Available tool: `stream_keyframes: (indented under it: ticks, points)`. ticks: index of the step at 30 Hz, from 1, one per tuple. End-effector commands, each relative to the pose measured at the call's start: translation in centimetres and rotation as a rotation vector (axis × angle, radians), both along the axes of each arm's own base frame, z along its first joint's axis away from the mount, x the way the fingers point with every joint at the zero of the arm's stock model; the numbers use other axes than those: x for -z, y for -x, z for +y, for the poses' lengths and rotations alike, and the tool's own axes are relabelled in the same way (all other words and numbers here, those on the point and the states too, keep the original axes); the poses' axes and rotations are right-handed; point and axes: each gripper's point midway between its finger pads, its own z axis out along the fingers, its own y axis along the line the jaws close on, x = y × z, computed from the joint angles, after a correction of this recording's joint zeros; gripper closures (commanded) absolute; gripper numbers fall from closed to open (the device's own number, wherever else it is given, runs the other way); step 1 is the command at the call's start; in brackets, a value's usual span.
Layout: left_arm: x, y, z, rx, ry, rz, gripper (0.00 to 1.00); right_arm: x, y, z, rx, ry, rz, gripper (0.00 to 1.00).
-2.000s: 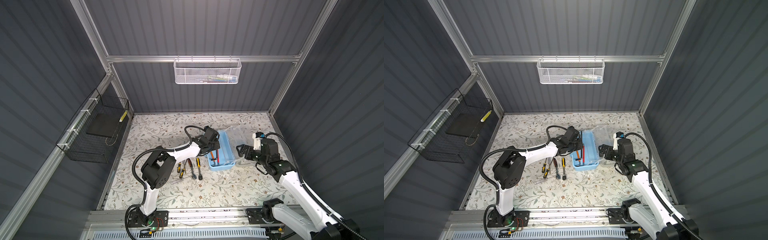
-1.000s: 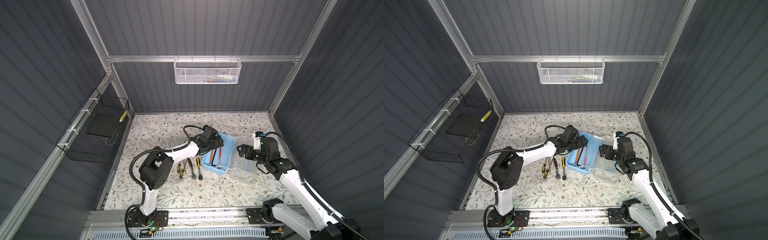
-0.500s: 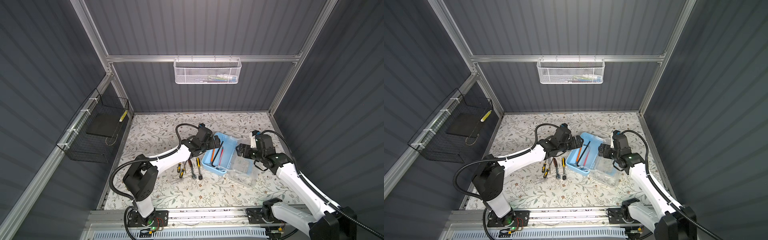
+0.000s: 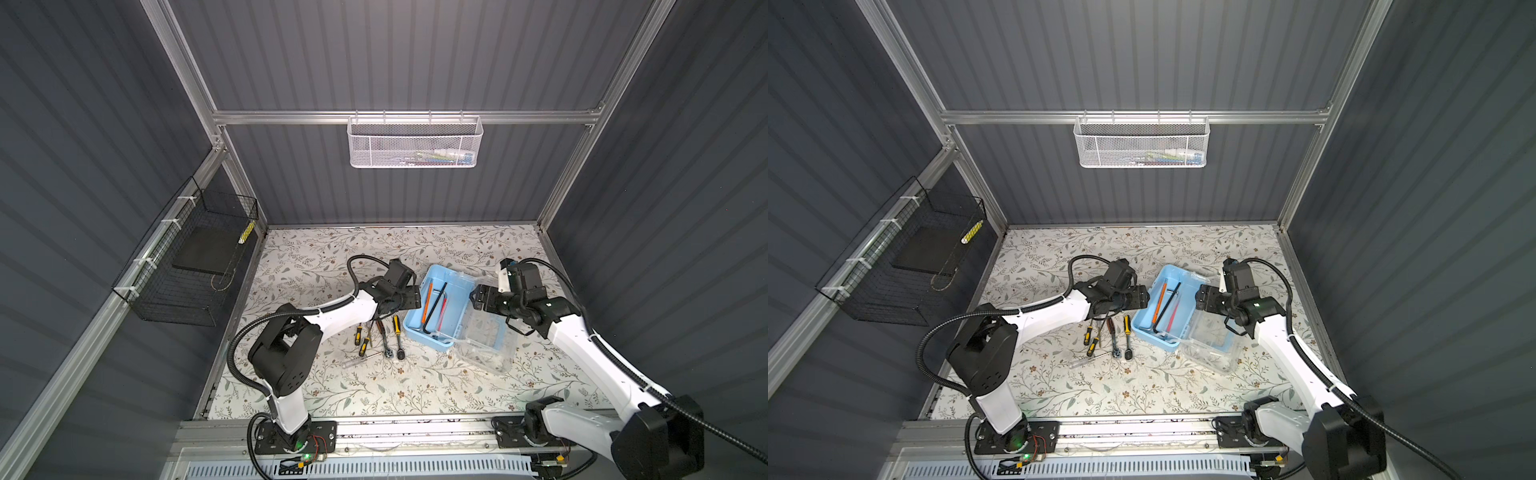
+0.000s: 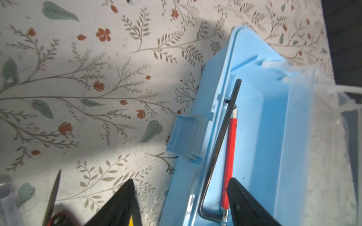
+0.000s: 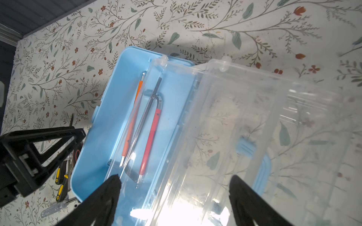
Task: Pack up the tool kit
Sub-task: 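Open the left gripper to release the black file while the right gripper approaches the box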
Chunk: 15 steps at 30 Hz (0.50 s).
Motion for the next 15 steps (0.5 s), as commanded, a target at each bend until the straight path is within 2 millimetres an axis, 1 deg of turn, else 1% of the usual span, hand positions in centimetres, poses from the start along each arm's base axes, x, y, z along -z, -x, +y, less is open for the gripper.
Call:
stream_keyframes:
  ticks: [1,4,7,11,15]
  points:
    - [1.4,0.7,-1.0,0.077,-0.009,0.047,0.31,-0.6,-1.0,0.4,-0.032,-0.004,-0.001,0.12]
    - [2.2,1.1,-1.6,0.088,0.017,0.08,0.39,-0.4,-1.9,0.8,-0.052,-0.006,0.007,0.12]
    - [2.5,1.6,-2.2,0.093,0.047,0.1,0.44,0.0,-3.1,1.0,-0.064,-0.016,0.018,0.12]
    - [2.7,2.3,-2.9,0.091,0.066,0.108,0.45,0.4,-4.6,1.4,-0.087,-0.041,0.034,0.13]
    - [2.7,2.8,-3.7,0.091,0.088,0.11,0.46,0.3,-5.9,1.7,-0.111,-0.03,0.029,0.13]
